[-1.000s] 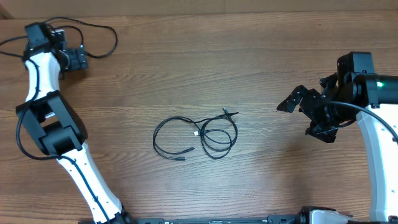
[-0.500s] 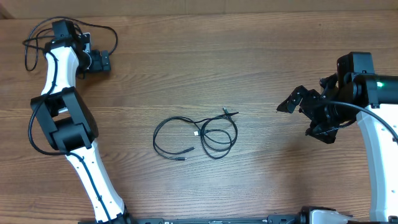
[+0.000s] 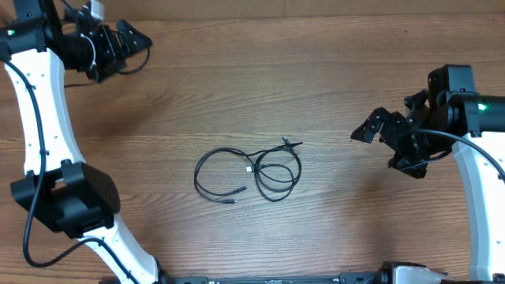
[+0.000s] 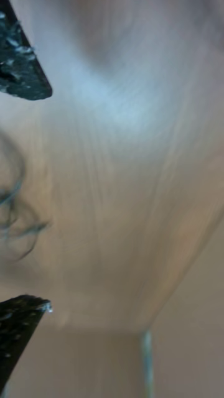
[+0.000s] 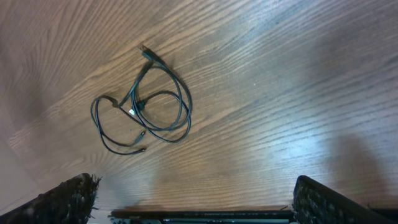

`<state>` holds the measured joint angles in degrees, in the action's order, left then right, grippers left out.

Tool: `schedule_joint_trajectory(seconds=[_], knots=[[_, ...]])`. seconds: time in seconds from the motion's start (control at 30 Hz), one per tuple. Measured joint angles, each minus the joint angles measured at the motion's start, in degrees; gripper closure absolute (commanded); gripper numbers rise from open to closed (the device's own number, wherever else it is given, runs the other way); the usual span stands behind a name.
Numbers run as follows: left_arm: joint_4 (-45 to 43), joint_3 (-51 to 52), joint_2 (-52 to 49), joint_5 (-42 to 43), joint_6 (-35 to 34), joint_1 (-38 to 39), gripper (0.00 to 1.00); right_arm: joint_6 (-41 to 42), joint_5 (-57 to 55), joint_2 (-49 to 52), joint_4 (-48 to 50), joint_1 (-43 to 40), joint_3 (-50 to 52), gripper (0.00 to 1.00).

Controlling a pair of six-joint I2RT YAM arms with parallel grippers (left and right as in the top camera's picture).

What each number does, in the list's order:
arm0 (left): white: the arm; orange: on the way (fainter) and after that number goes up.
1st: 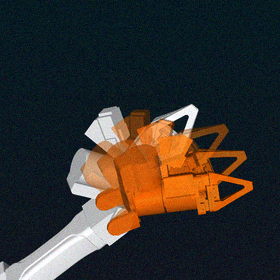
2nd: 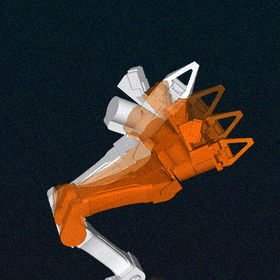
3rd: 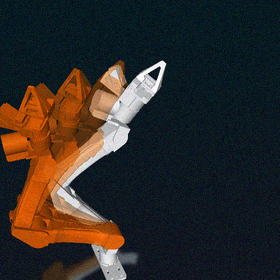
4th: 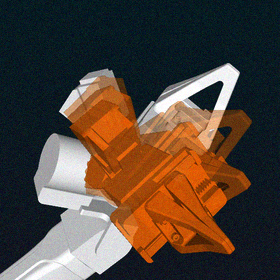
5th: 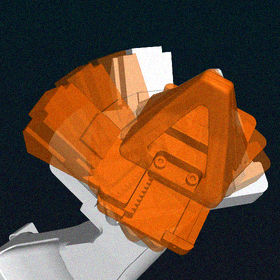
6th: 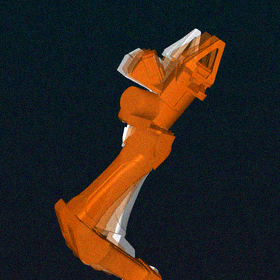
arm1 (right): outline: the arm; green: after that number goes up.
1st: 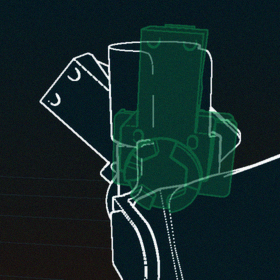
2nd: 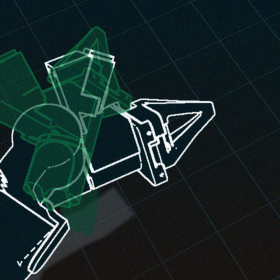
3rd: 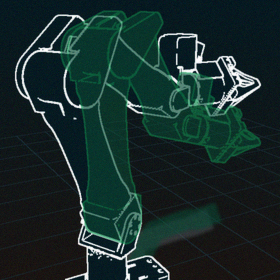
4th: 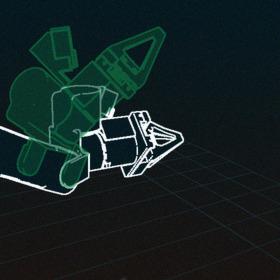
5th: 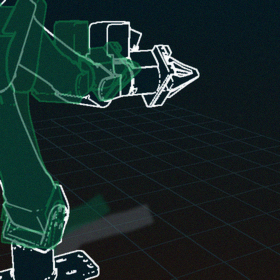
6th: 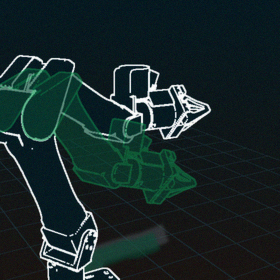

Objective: Untangle cables
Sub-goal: 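Move the left gripper to the central cable bundle and lower onto it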

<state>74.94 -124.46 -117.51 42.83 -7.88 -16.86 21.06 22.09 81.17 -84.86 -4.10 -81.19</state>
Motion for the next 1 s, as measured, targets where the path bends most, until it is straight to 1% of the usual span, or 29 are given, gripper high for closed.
schedule_joint_trajectory(seconds=[0.07,0.13,0.23,0.33,0.47,0.6,0.73,0.87,1.0], knots=[[6.8,-0.2,0.4,1.9,1.9,1.2,0.00,-0.5,0.0,0.0,1.0,0.0,0.0,0.00],[12.5,0.1,-0.1,2.0,4.8,3.4,0.00,-0.8,0.0,0.0,1.5,0.0,0.0,0.00],[17.4,0.7,-0.9,-0.3,7.5,7.5,0.00,-1.2,0.0,0.0,1.6,0.0,0.0,0.00],[19.6,1.0,-1.0,-4.1,8.9,12.8,0.00,-1.4,0.0,0.0,1.8,0.0,0.0,0.00],[19.8,1.0,-1.0,-10.9,8.9,21.0,0.00,-1.6,0.0,0.0,1.7,0.0,0.0,0.00],[19.3,1.4,-1.0,-19.3,5.0,29.0,0.00,-1.6,0.0,0.0,1.7,0.0,0.0,0.00],[18.5,1.9,-1.6,-25.2,3.1,36.3,0.00,-1.6,0.0,0.0,1.7,0.0,0.0,0.00],[15.6,2.5,-3.6,-29.5,2.1,42.4,0.00,-1.6,0.0,0.0,1.7,0.0,0.0,0.00],[14.1,2.9,-6.6,-32.0,1.9,46.5,0.00,-3.1,0.0,0.0,1.4,0.0,0.0,0.00]])
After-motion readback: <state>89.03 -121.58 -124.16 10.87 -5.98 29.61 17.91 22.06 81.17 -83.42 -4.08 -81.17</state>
